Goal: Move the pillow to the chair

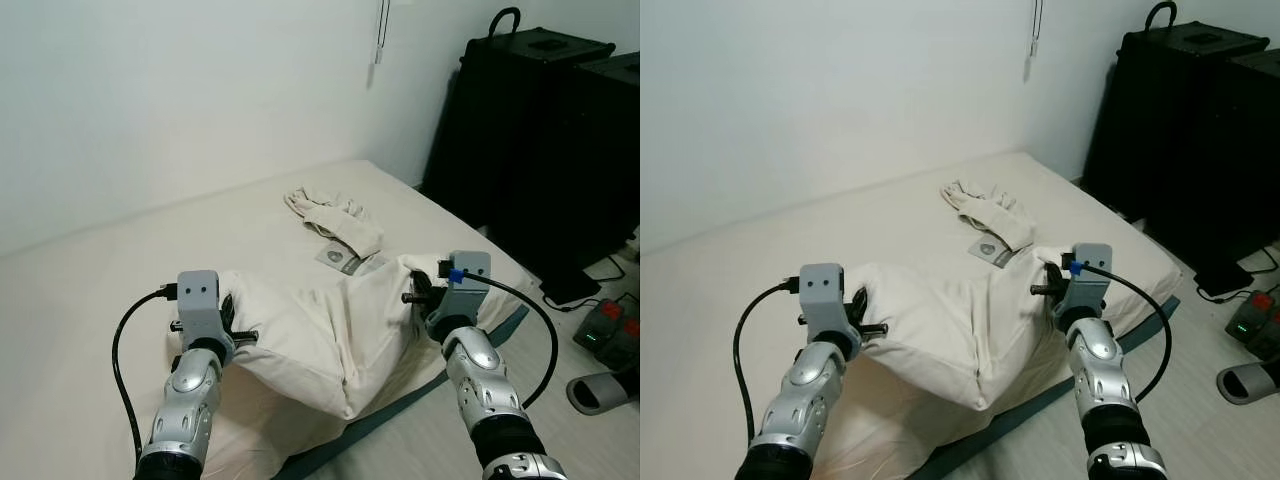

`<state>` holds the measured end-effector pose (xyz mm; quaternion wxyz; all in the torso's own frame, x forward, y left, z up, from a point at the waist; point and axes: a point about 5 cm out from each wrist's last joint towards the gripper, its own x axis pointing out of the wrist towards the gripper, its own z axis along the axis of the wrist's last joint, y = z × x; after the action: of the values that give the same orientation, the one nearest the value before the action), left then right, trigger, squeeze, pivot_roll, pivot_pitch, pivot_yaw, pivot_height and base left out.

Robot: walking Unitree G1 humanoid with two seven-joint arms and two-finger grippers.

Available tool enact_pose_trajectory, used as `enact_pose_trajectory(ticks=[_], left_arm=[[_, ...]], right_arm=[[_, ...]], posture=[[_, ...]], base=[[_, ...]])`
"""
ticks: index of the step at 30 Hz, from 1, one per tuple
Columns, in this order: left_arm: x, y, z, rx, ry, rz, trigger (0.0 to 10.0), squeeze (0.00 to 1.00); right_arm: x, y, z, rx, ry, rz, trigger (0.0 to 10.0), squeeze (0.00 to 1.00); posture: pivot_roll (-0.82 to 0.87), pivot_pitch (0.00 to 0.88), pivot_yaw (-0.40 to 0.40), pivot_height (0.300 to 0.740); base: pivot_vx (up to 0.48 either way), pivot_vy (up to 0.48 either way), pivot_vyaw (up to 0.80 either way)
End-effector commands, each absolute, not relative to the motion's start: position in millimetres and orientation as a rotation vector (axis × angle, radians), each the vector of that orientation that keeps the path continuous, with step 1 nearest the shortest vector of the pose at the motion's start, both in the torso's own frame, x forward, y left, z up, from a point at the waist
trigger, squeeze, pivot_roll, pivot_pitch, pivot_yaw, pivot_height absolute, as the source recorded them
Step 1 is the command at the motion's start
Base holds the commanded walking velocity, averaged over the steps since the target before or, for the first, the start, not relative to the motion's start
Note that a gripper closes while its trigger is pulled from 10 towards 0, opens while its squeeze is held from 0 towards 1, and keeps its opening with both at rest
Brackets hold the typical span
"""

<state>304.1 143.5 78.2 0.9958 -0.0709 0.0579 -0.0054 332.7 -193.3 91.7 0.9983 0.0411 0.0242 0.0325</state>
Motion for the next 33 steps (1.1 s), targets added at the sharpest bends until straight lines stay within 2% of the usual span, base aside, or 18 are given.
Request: enact_pose_trajectory(ticks=[1,10,16,33], left_arm=[[306.0,140.8,84.6,-0.139,0.076,-0.024,10.0,0.0],[305.8,139.1,84.3,-0.136,0.072,-0.028,10.0,0.0],[305.9,140.1,84.0,-0.133,0.075,-0.021,10.0,0.0],[306.1,141.3,83.7,-0.144,0.083,-0.014,10.0,0.0]], right_arm=[[334.2,-189.6,99.7,0.079,0.004,0.094,10.0,0.0],[333.0,-190.5,97.3,0.076,0.014,0.097,10.0,0.0],[333.2,-189.7,97.4,0.076,0.017,0.101,10.0,0.0],[331.7,-188.4,94.1,0.074,0.029,0.11,10.0,0.0]], posture=[[0.0,0.045,-0.001,0.74],[0.0,0.045,0.0,0.74],[0.0,0.047,-0.001,0.74],[0.0,0.047,0.001,0.74]], base=[[0.0,0.0,0.0],[0.0,0.0,0.0],[0.0,-0.476,0.0],[0.0,0.0,0.0]])
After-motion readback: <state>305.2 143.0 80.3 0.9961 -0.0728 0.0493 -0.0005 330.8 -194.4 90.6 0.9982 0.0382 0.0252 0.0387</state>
